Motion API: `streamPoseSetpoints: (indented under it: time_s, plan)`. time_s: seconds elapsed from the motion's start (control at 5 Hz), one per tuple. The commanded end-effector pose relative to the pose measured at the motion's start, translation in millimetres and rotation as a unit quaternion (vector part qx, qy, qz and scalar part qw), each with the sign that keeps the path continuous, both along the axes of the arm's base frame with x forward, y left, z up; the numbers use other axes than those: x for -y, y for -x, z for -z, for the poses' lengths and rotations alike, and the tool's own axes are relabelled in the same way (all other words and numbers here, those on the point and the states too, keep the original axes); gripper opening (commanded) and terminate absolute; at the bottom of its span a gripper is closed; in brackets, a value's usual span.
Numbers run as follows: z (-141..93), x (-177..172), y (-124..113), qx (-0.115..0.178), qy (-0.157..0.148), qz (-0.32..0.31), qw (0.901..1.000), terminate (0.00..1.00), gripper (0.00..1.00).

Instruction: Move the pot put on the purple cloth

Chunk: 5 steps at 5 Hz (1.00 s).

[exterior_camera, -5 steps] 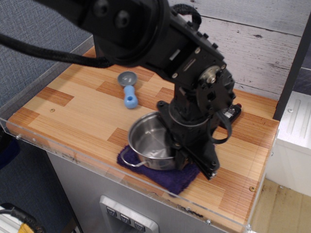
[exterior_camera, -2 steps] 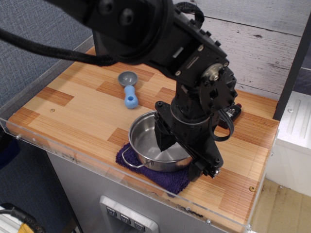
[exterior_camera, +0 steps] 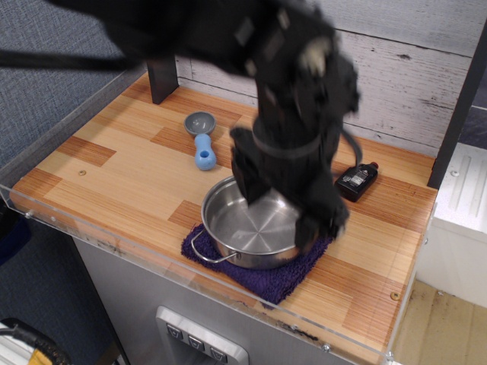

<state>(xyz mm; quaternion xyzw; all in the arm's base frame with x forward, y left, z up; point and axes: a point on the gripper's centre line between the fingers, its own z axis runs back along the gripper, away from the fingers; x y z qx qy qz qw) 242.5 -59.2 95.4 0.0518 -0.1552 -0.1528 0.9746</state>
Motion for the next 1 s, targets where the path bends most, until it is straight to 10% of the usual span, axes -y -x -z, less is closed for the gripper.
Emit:
streamPoseSetpoints:
  time_s: [0.0,0.6,0.8]
  plan:
    - [-83,-25,10,0.067,0.056,-0.071,0.9937,0.0,1.0]
    - [-95,-35,12,0.088,0.074,-0.082,0.99,0.0,1.0]
    - [-95,-35,12,0.088,0.074,-0.082,0.99,1.0,1.0]
